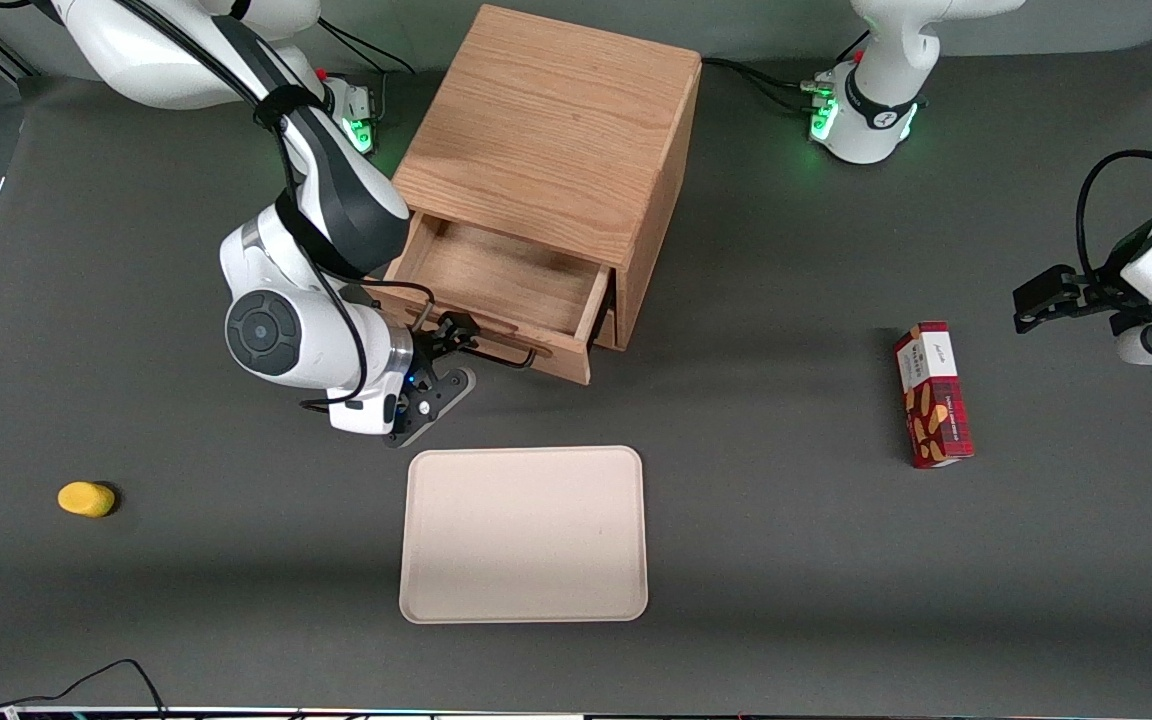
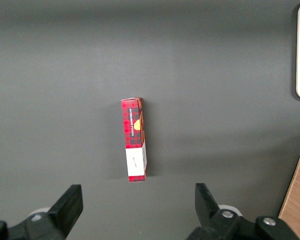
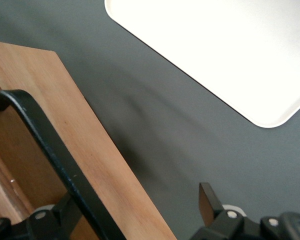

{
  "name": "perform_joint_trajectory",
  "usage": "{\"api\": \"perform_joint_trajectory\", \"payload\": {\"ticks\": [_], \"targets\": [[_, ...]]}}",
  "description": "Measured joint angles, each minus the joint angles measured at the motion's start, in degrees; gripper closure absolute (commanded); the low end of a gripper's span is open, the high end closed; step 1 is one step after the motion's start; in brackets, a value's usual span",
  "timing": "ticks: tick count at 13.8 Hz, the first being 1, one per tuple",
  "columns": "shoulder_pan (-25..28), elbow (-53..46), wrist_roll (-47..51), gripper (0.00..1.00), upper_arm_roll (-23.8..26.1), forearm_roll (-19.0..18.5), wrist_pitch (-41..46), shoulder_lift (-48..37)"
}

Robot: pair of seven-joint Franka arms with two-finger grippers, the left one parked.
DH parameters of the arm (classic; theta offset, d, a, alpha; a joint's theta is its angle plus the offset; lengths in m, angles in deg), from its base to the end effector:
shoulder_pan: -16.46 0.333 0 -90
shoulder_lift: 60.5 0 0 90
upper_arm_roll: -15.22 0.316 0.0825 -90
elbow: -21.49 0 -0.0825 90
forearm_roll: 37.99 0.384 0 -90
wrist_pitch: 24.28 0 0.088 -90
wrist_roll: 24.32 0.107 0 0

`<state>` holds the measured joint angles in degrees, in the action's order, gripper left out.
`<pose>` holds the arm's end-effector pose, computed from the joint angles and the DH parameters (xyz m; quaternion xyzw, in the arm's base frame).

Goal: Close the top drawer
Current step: 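Keep pushing the drawer with the right gripper until flush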

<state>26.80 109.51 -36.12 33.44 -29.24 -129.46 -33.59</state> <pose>0.5943 0.3043 0.3858 -0.9381 -0.3063 0.0940 0.1312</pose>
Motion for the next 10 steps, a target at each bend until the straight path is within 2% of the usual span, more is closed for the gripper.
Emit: {"api": "perform_joint_trajectory", "payload": {"ticks": [10], "targets": [[-0.1,0.3,-2.2,0.0,1.9,-0.3,1.8,-0.7]]}}
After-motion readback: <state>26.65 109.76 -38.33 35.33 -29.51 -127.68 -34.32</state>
